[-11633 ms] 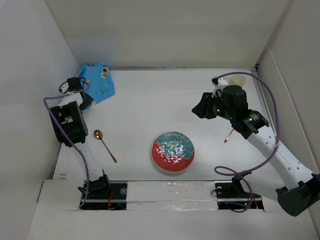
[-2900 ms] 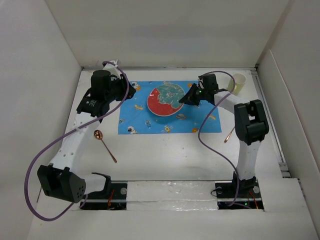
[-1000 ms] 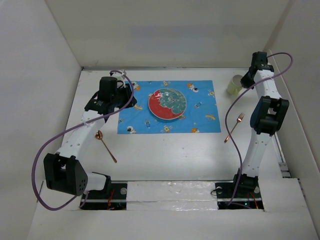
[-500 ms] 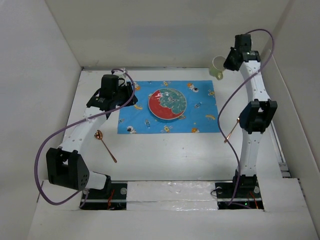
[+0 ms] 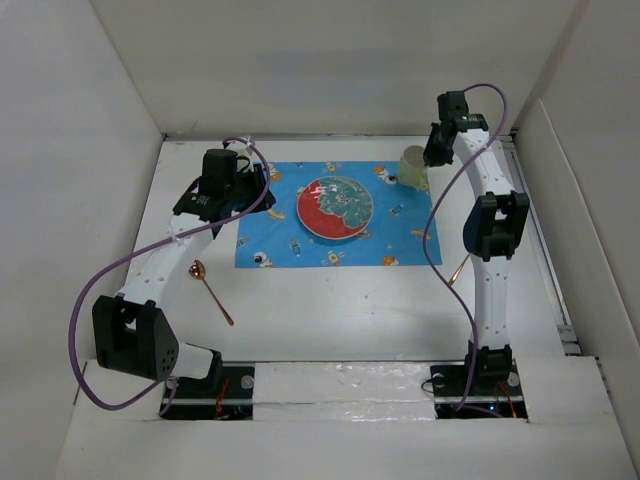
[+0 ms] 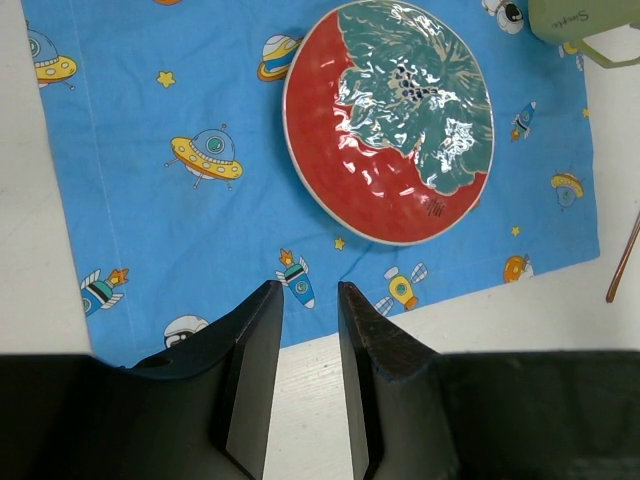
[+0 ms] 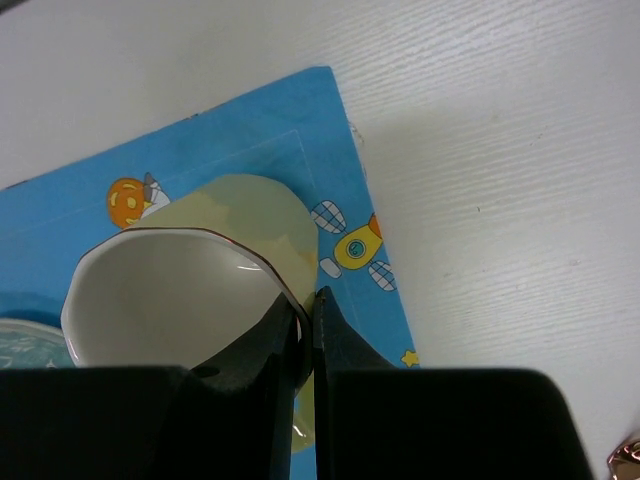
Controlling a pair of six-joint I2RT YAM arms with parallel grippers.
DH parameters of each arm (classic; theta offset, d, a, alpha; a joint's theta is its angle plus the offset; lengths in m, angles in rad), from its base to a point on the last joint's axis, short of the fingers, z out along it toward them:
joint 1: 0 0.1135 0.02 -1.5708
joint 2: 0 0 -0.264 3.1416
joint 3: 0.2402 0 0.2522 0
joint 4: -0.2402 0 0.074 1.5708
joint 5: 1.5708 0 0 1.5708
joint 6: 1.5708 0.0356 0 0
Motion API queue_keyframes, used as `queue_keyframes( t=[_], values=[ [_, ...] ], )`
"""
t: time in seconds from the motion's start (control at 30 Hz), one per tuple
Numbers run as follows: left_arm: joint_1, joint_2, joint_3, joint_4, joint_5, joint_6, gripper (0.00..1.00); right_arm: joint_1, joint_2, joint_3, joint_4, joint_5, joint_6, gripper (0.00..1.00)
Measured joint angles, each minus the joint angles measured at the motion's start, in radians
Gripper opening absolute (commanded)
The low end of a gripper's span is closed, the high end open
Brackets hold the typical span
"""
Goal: Set the dinner table for one person
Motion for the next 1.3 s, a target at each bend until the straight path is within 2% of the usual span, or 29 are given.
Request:
queue_keyframes(
  t=[0.13,0.17,0.2,0.3,0.4,0.53,0.57,0.6,0.63,0.67,0.73,0.77,0.9,0.93,0.97,1.0,1.03,1.13,1.3],
  values=[
    [0.000,0.000,0.000,0.000,0.000,0.000,0.26,0.000,0.006,-0.005,-0.006,0.007,0.002,0.03],
    [0.000,0.000,0.000,0.000,0.000,0.000,0.26,0.001,0.006,-0.005,-0.005,0.007,0.003,0.09],
    [0.000,0.000,0.000,0.000,0.000,0.000,0.26,0.002,0.006,-0.005,-0.005,0.007,0.006,0.26],
    [0.000,0.000,0.000,0.000,0.000,0.000,0.26,0.004,0.006,-0.005,0.003,0.000,0.021,0.50],
    [0.000,0.000,0.000,0.000,0.000,0.000,0.26,0.003,0.005,-0.002,0.023,-0.020,0.034,0.57],
    [0.000,0.000,0.000,0.000,0.001,0.000,0.26,-0.007,-0.027,-0.026,0.044,-0.045,0.049,0.55],
    [0.000,0.000,0.000,0.000,0.002,0.000,0.26,-0.014,-0.057,-0.056,0.058,-0.051,0.052,0.46],
    [0.000,0.000,0.000,0.000,0.004,0.000,0.25,-0.022,-0.098,-0.105,0.082,-0.053,0.054,0.11],
    [0.000,0.000,0.000,0.000,0.005,-0.001,0.25,-0.035,-0.165,-0.176,0.092,-0.054,0.058,0.10],
    [0.000,0.000,0.000,0.000,0.010,-0.004,0.21,-0.052,-0.238,-0.266,0.136,-0.053,0.057,0.00],
    [0.000,0.000,0.000,0.003,0.021,-0.010,0.11,-0.091,-0.433,-0.517,0.227,-0.049,0.078,0.00],
    [0.000,0.000,0.000,0.006,0.028,-0.013,0.00,-0.117,-0.534,-0.632,0.258,-0.049,0.086,0.00],
    [0.000,0.000,0.000,0.018,0.058,-0.021,0.00,-0.230,-0.863,-1.046,0.397,-0.032,0.108,0.01],
    [0.000,0.000,0.000,0.022,0.064,-0.023,0.00,-0.254,-0.913,-1.133,0.419,-0.027,0.113,0.08],
    [0.000,0.000,0.000,0.024,0.069,-0.024,0.00,-0.273,-0.943,-1.205,0.424,-0.023,0.115,0.17],
    [0.000,0.000,0.000,0.025,0.075,-0.026,0.02,-0.285,-0.954,-1.265,0.422,-0.023,0.115,0.33],
    [0.000,0.000,0.000,0.028,0.085,-0.030,0.10,-0.293,-0.952,-1.314,0.422,-0.023,0.116,0.41],
    [0.000,0.000,0.000,0.031,0.098,-0.035,0.14,-0.297,-0.902,-1.411,0.411,-0.035,0.103,0.43],
    [0.000,0.000,-0.002,0.039,0.121,-0.041,0.17,-0.277,-0.839,-1.427,0.415,-0.027,0.079,0.41]
  ],
)
